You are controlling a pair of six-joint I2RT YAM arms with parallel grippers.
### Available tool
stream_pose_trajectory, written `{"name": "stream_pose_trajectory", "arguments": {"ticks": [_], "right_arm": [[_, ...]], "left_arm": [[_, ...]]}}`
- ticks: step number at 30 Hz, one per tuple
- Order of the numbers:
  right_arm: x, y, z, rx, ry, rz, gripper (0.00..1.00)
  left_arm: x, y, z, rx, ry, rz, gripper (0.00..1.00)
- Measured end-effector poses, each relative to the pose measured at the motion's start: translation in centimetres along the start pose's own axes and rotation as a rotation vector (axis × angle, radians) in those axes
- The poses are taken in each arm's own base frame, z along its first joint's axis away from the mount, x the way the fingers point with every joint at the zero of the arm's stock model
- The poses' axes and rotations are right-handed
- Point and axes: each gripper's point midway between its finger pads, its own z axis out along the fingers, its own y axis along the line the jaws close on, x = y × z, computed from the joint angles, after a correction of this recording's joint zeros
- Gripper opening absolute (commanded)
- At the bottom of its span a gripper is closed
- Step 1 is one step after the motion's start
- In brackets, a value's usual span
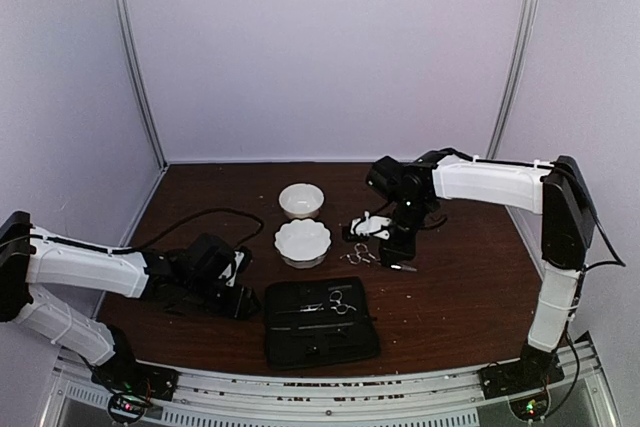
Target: Sort the hair-cutting tools
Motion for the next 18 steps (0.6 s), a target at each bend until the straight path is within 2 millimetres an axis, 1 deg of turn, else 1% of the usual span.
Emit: {"name": "stream_pose_trajectory", "arguments": {"ticks": [5,8,11,13,15,18], "right_arm": [[-3.2,3.9,-0.2,-0.041,-0.045,-0.116,0.01],[-5.6,6.1,-0.8,-0.060,-0.091,-0.197,0.01],[-8.4,7.8,-1.1,-0.067,-0.137,-0.271,0.01],[-10.2,8.6,-0.8,-0.075,-0.160,-0.307,0.01],[-12.2,9.3,-0.1,-0.085,-0.178,-0.341,0.01],[-15.3,10.2,1.2,-0.098,-0.203,-0.382,0.01]], "left_arm": [[0.1,-0.5,-0.4,0.051,-0.029,-0.026,0.56],[-0.1,-0.6,-1.1,0.065,-0.053,-0.041,0.55],[-0.8,-0.6,-2.0,0.064,-0.092,-0.063,0.55],[-1.3,-0.4,-2.9,0.059,-0.122,-0.078,0.55],[-2.0,-0.2,-4.4,0.056,-0.172,-0.099,0.55],[-3.2,0.3,-7.3,0.054,-0.272,-0.139,0.55]]}}
